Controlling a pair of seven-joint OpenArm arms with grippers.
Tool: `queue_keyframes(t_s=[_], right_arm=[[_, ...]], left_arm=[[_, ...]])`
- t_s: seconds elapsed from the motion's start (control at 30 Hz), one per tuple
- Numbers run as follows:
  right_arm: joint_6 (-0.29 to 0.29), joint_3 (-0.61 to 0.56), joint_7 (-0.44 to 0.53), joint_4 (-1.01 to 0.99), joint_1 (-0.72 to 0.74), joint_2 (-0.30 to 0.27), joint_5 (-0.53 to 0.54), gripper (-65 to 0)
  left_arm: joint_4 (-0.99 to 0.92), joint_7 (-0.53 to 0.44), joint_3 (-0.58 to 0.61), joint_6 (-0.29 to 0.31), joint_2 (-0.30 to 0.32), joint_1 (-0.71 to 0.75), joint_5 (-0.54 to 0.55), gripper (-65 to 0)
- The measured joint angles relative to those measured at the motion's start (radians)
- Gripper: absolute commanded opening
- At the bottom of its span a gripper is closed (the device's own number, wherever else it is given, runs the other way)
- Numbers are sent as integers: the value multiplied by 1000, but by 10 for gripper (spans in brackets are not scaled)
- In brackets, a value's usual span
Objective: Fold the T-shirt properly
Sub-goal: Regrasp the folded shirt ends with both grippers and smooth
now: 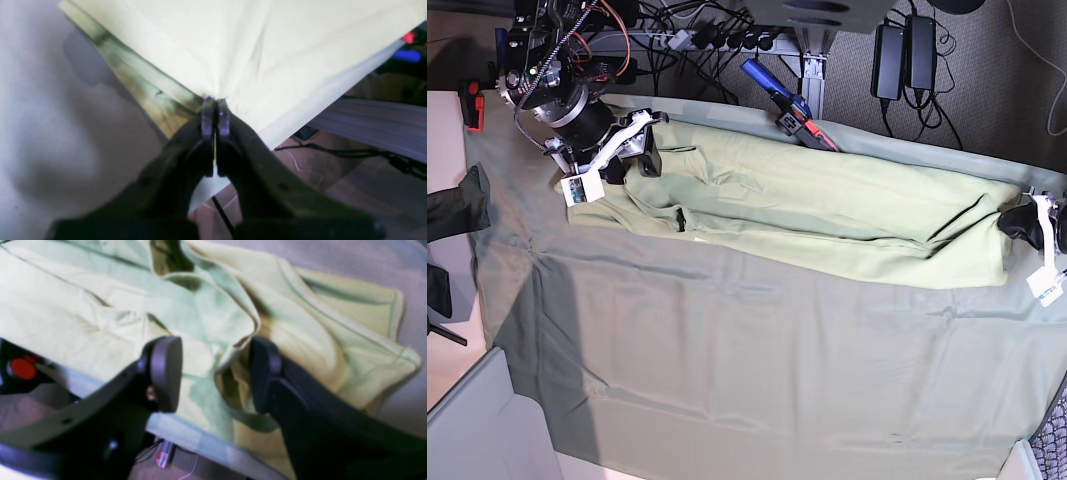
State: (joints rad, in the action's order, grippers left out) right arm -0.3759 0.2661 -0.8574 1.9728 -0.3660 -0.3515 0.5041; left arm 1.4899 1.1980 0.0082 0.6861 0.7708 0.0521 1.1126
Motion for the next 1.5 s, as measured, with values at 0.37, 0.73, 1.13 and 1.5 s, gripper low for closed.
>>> queue_keyframes(t_s=[0.37, 0.73, 1.13, 1.5], right_arm=[[0, 0, 0, 0, 0, 0, 0, -329], [0, 0, 0, 0, 0, 0, 0, -329], [0, 0, 0, 0, 0, 0, 0, -329], [0, 0, 0, 0, 0, 0, 0, -329]], left_arm=[[0, -146, -3, 0, 2, -3, -120, -265], [-182, -158, -177, 0, -123, -21, -40, -265], [-319, -116, -224, 4, -195, -27, 73, -265], [-319, -76, -225, 4, -251, -28, 114, -411]])
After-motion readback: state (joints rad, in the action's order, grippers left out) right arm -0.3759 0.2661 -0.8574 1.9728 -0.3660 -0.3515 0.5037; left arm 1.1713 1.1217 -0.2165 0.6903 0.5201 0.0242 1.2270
